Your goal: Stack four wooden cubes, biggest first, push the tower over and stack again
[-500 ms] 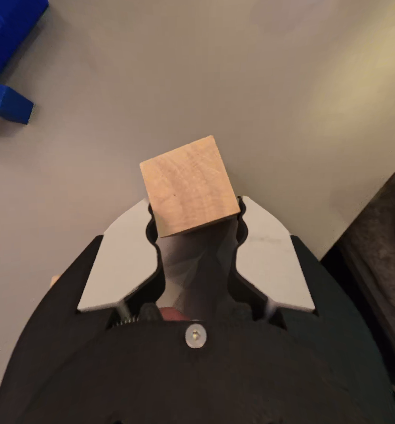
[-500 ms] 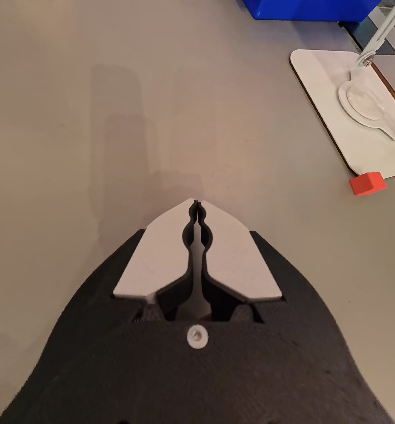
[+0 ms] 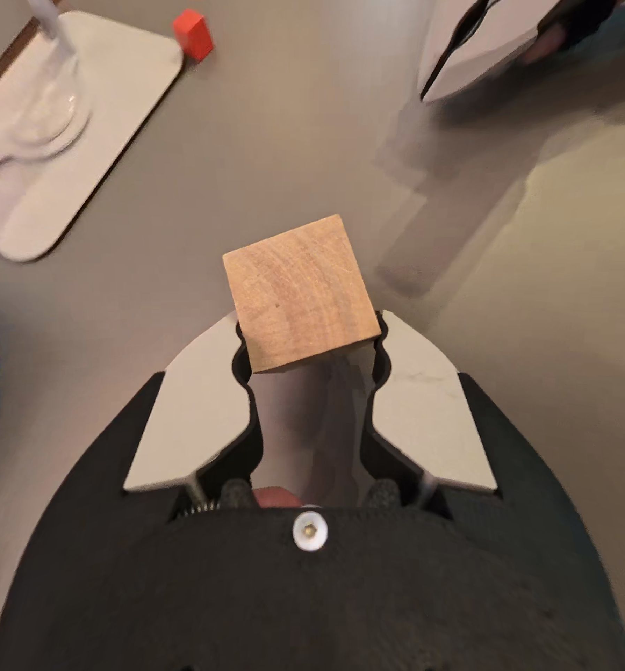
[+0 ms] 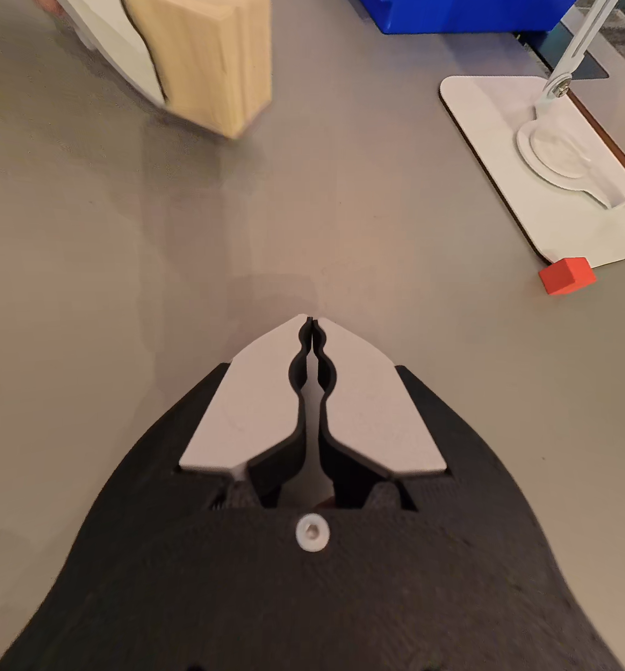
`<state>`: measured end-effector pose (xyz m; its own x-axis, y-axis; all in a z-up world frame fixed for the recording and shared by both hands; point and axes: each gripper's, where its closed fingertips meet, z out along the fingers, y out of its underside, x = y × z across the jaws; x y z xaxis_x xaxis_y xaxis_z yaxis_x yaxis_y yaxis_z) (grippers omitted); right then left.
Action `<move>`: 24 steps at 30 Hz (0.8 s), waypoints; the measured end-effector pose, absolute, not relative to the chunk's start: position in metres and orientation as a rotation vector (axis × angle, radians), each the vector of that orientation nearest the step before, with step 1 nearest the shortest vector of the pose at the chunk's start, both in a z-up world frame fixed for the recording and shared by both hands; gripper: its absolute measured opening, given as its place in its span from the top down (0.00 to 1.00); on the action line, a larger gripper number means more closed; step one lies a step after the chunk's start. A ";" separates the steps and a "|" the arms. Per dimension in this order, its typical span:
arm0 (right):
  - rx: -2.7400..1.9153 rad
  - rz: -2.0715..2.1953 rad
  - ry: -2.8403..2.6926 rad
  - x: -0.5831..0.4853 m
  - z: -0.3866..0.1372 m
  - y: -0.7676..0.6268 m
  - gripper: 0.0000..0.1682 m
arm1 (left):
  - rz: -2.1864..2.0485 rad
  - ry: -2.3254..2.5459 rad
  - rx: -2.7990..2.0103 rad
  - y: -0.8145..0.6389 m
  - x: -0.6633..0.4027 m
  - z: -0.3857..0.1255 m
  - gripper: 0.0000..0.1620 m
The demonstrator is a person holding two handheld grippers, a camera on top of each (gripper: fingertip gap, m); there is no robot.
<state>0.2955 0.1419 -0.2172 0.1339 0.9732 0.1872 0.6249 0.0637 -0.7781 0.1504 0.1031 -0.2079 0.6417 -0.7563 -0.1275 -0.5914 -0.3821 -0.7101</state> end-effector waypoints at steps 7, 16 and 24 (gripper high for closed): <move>-1.639 0.588 -1.578 0.297 -0.216 0.140 1.00 | -0.341 1.086 -2.151 0.111 0.181 -0.227 0.41; -1.589 0.607 -1.611 0.291 -0.210 0.129 1.00 | 0.040 0.797 -2.267 0.008 -0.052 -0.183 0.36; -1.590 0.623 -1.615 0.290 -0.211 0.127 1.00 | -0.149 0.705 -2.348 -0.033 -0.152 -0.225 0.49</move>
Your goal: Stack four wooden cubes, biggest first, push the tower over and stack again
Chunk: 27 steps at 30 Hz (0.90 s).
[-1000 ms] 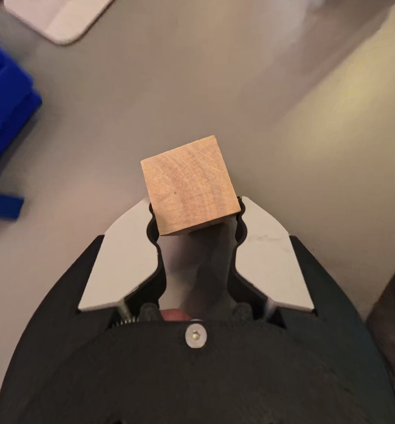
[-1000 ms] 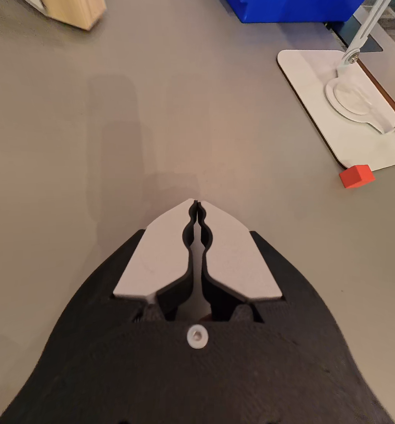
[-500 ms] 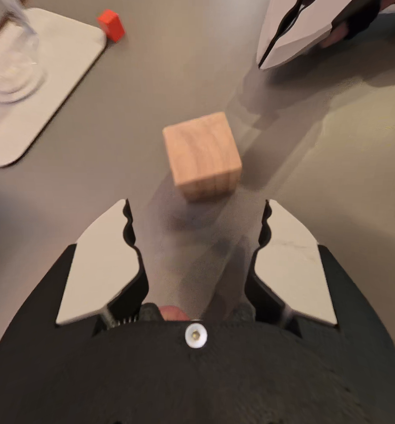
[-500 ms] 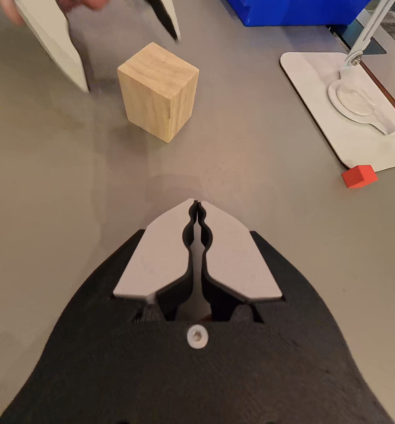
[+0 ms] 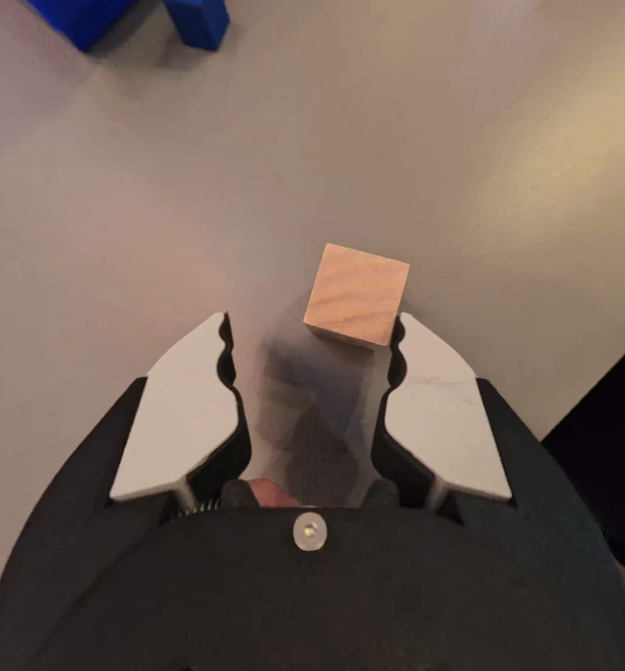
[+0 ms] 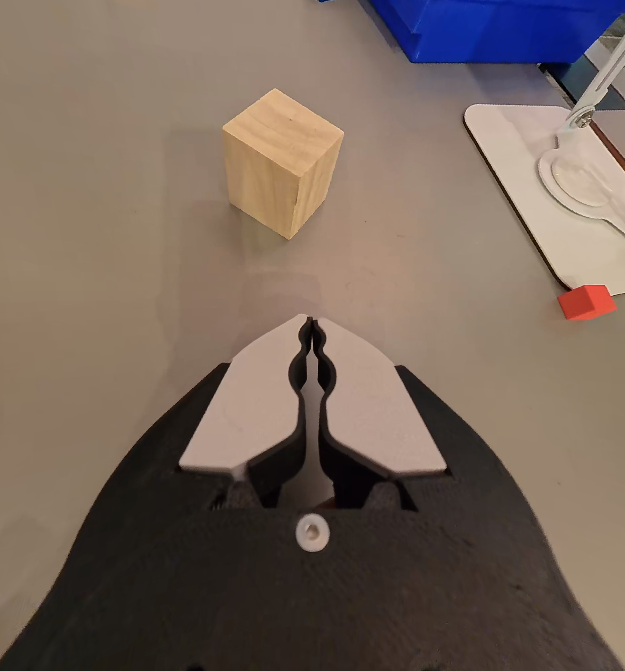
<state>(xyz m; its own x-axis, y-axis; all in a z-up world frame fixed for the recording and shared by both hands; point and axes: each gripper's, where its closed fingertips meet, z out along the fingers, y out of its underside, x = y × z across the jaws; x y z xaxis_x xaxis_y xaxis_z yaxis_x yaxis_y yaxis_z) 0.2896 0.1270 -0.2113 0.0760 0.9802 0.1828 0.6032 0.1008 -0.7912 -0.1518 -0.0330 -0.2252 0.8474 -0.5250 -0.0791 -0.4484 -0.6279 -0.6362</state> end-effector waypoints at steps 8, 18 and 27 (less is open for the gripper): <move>-1.603 0.631 -1.605 0.291 -0.213 0.129 1.00 | -0.376 0.944 -2.139 0.003 -0.068 -0.221 0.68; -1.602 0.626 -1.615 0.291 -0.215 0.129 1.00 | -0.556 1.195 -1.923 0.090 0.148 -0.160 0.68; -1.585 0.650 -1.615 0.290 -0.211 0.125 1.00 | -0.577 1.249 -1.975 0.120 0.201 -0.168 0.68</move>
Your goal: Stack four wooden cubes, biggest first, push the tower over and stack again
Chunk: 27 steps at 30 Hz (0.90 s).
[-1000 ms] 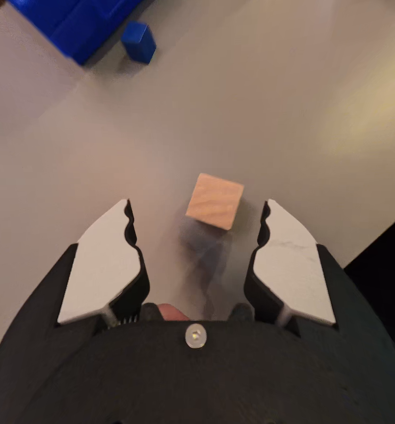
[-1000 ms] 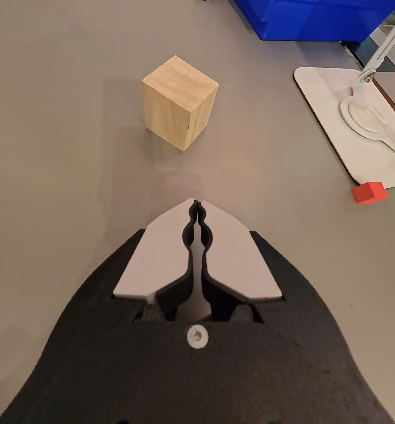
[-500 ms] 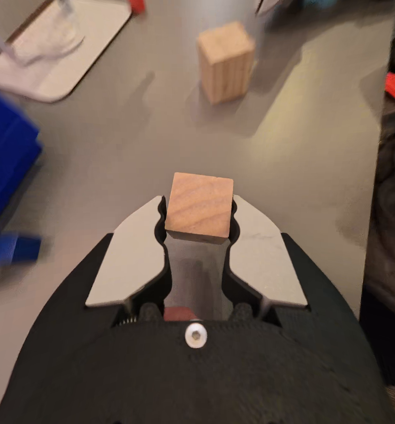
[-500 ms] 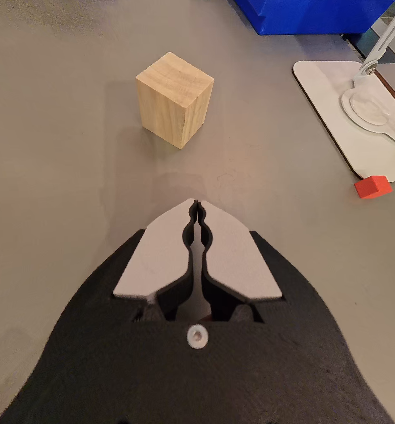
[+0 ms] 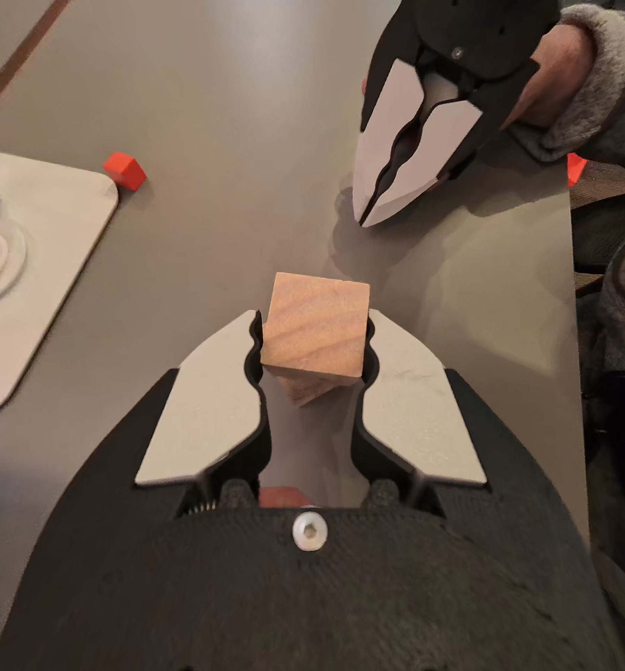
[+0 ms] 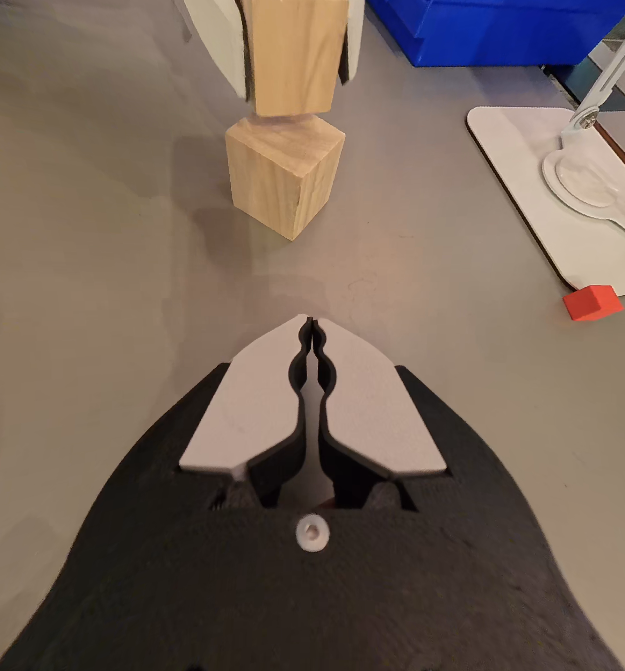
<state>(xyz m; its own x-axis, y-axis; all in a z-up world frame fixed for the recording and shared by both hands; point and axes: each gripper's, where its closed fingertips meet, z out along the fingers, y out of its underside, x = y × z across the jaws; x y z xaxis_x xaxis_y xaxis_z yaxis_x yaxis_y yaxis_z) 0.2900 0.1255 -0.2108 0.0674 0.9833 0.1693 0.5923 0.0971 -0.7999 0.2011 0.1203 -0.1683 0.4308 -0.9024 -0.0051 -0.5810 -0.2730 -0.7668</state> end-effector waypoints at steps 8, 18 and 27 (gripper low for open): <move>-1.573 0.676 -1.597 0.291 -0.206 0.124 1.00 | -0.468 1.102 -2.013 0.118 0.145 -0.176 0.37; -1.561 0.678 -1.619 0.288 -0.206 0.120 1.00 | -0.113 0.501 -2.185 0.136 -0.093 -0.190 0.51; -1.583 0.682 -1.616 0.288 -0.211 0.122 1.00 | -0.026 0.614 -2.307 0.180 -0.112 -0.236 0.68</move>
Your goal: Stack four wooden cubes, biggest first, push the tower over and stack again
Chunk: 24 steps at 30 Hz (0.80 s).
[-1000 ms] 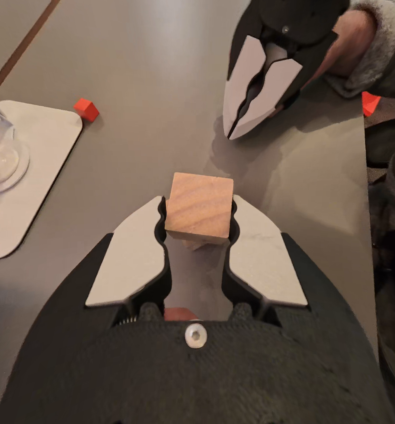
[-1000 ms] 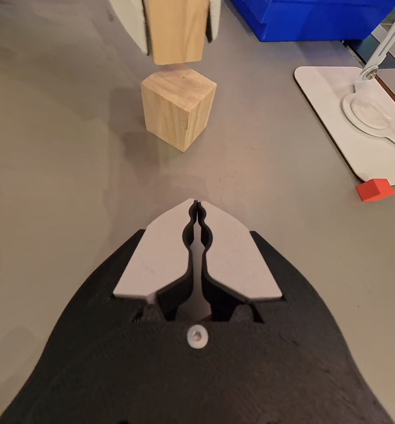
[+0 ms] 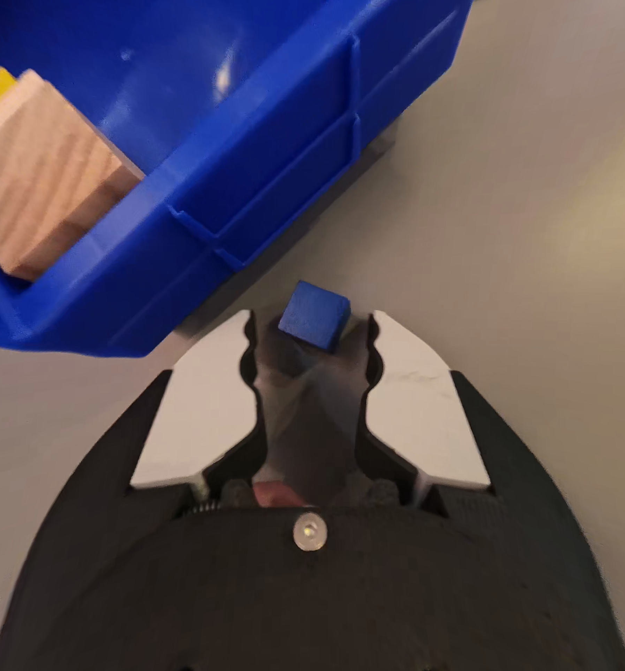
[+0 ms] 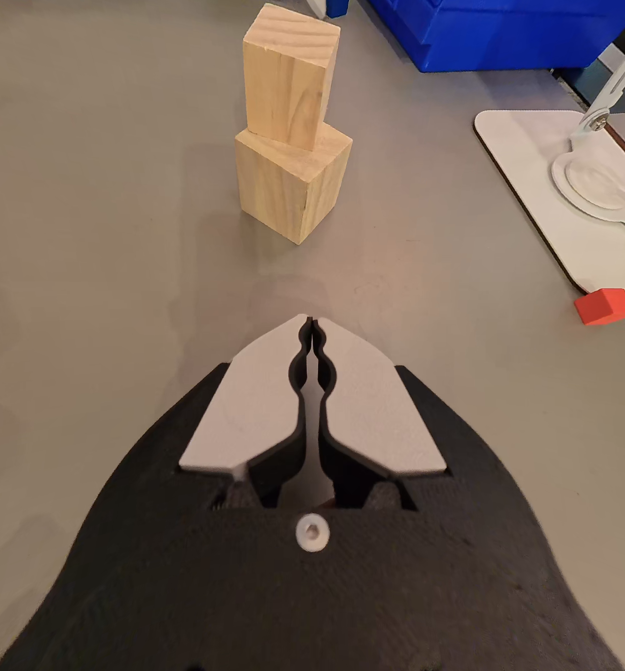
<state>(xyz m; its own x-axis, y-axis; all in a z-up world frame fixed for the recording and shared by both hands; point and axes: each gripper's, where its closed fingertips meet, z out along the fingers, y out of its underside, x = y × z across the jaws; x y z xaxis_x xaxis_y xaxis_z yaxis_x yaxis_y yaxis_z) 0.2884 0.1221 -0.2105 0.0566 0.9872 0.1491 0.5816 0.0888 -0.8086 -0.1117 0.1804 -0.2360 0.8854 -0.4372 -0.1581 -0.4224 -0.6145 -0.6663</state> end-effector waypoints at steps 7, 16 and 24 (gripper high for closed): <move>-1.577 0.687 -1.614 0.288 -0.209 0.122 1.00 | -0.262 0.807 -2.189 0.162 -0.037 -0.221 0.82; -1.574 0.691 -1.620 0.287 -0.209 0.120 1.00 | -0.532 1.133 -1.878 0.112 0.126 -0.132 0.82; -1.565 0.694 -1.621 0.287 -0.208 0.119 1.00 | -0.537 1.291 -1.936 0.114 0.187 -0.143 0.82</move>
<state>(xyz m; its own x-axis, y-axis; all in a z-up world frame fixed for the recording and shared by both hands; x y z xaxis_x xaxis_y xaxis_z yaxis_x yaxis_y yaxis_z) 0.2869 0.1191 -0.2079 0.0449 0.9875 0.1514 0.5718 0.0989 -0.8144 0.1871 0.1137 -0.1427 0.4068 -0.9119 -0.0545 -0.6041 -0.2238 -0.7649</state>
